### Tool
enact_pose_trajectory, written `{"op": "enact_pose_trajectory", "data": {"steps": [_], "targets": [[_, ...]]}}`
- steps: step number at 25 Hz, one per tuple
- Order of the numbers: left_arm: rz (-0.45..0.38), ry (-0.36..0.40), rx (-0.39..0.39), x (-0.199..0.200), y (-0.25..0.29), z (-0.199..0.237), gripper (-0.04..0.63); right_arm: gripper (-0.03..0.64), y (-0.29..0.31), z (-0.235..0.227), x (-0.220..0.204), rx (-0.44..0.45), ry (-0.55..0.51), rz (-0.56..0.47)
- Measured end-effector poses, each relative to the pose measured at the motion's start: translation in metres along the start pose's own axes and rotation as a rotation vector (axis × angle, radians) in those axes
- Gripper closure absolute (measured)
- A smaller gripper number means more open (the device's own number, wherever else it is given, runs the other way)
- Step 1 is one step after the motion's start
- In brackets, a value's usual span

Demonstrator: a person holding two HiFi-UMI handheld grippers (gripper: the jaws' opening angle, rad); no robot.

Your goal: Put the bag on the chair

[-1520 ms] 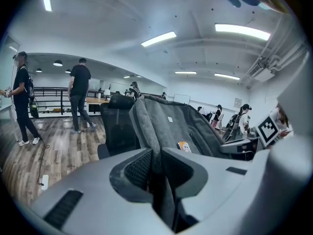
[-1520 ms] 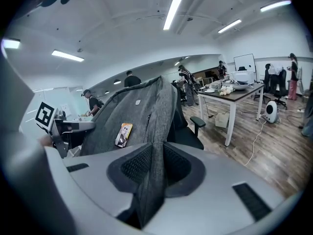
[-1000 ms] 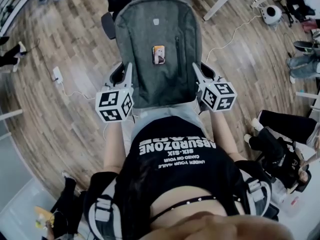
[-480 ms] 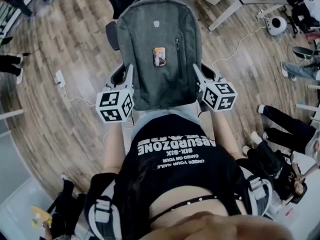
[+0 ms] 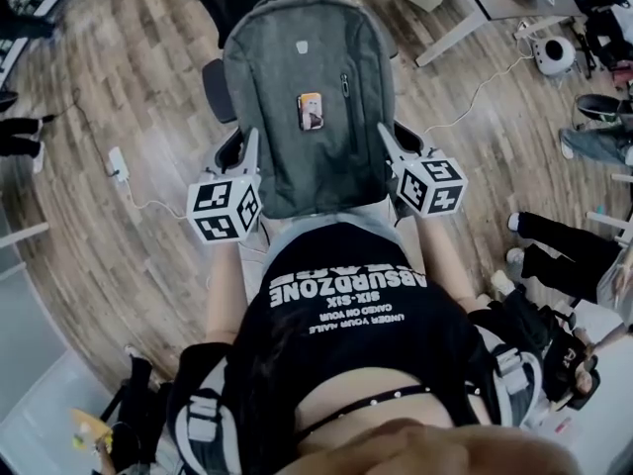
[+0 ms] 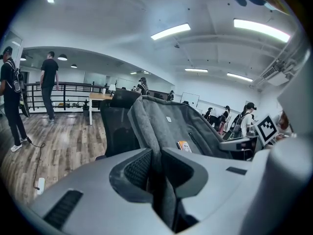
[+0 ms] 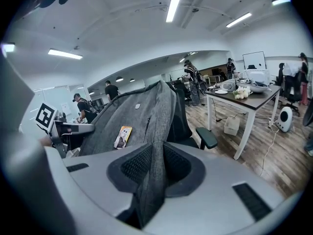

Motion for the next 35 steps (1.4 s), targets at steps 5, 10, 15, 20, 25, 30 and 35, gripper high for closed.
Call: {"op": "enact_pose_trajectory", "data": {"steps": [5,10,15,20,25,30,35], "targets": [[0.017,-0.002,0.0,0.013,0.039,0.01,0.523,0.535,0.032,-0.022,0.016,-0.005,0.005,0.016],[0.025,-0.017,0.011,0.025,0.072,0.022,0.523,0.535,0.063,-0.039,0.034,-0.001,0.002,0.03],[0.043,-0.031,0.033,0.031,0.1,0.035,0.523,0.535,0.093,-0.052,0.047,0.014,-0.004,0.05],[0.058,-0.051,0.049,0.031,0.123,0.049,0.523,0.535,0.121,-0.062,0.052,0.023,-0.008,0.072],[0.071,-0.067,0.058,0.03,0.143,0.065,0.523,0.535,0.145,-0.066,0.054,0.026,-0.011,0.087],[0.09,-0.077,0.066,0.029,0.171,0.072,0.522,0.535,0.17,-0.083,0.057,0.02,-0.006,0.109],[0.116,-0.104,0.066,0.021,0.195,0.08,0.522,0.535,0.194,-0.096,0.056,0.012,-0.009,0.13]]}}
Point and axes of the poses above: the fingertips, and each gripper's own axes: y forward along the fingers, z to its left, x out of its top, the point moved 2 cm from there along -y, backward along the fingers, and after that the axes turned 11 degrees about -x, right-handed, at the moved point
